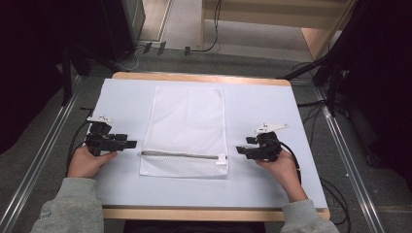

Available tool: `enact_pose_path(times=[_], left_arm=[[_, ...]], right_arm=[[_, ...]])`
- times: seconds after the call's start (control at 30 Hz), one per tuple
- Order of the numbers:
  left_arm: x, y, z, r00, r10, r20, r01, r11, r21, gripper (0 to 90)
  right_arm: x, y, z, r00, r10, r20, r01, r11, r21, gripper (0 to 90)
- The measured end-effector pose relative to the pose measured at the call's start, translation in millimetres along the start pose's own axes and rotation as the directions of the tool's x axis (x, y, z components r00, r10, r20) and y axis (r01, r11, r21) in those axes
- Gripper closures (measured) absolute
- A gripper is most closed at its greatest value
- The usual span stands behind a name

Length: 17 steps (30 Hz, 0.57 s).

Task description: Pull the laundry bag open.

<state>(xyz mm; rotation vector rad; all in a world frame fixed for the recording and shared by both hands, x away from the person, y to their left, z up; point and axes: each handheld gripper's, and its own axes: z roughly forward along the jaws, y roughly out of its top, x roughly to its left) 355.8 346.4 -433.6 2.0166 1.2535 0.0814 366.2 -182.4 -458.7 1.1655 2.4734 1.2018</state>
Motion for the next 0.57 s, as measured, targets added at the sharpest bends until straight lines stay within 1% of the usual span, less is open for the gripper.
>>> enact_pose_path(times=[0.03,0.07,0.1,0.23,0.27,0.37,0.53,0.57], left_arm=[[0.8,-0.1,-0.6,1.0,-0.002,-0.004,0.002,1.0,-0.001,36.3],[1.9,-0.3,-1.0,1.0,-0.007,-0.005,0.006,1.0,-0.006,36.3],[3.0,-0.5,-1.6,0.9998,-0.012,-0.015,0.012,0.9999,-0.002,36.2],[6.0,-1.3,-1.9,0.9992,-0.028,-0.028,0.028,0.9996,0.0,36.2],[6.6,-1.4,-2.0,0.9991,-0.03,-0.03,0.03,0.9995,0.001,36.2],[7.3,-1.6,-2.4,0.9989,-0.034,-0.034,0.034,0.9994,0.001,36.2],[8.2,-1.6,-1.9,0.9989,-0.034,-0.034,0.034,0.9994,0.003,35.7],[8.6,-1.5,-1.5,0.9986,-0.035,-0.04,0.035,0.9994,-0.001,35.3]], right_arm=[[-2.7,-0.6,-0.4,1.0,0.0,0.007,0.0,1.0,-0.006,38.6],[-3.6,-0.9,-1.0,0.9999,0.011,0.009,-0.011,1.0,-0.002,38.3],[-5.6,-1.4,-1.3,0.9998,0.015,0.011,-0.015,1.0,-0.006,37.9],[-12.6,-3.7,-2.4,0.9988,0.033,0.036,-0.033,0.999,-0.002,37.1],[-13.5,-4.2,-2.6,0.9981,0.044,0.044,-0.044,0.999,0.001,36.9],[-16.2,-5.1,-2.3,0.9974,0.053,0.049,-0.054,0.999,0.003,35.8],[-17.6,-6.1,-1.5,0.9971,0.05,0.058,-0.05,0.999,0.006,35.3],[-17.9,-6.3,-1.5,0.997,0.049,0.06,-0.05,0.999,0.007,35.0]])
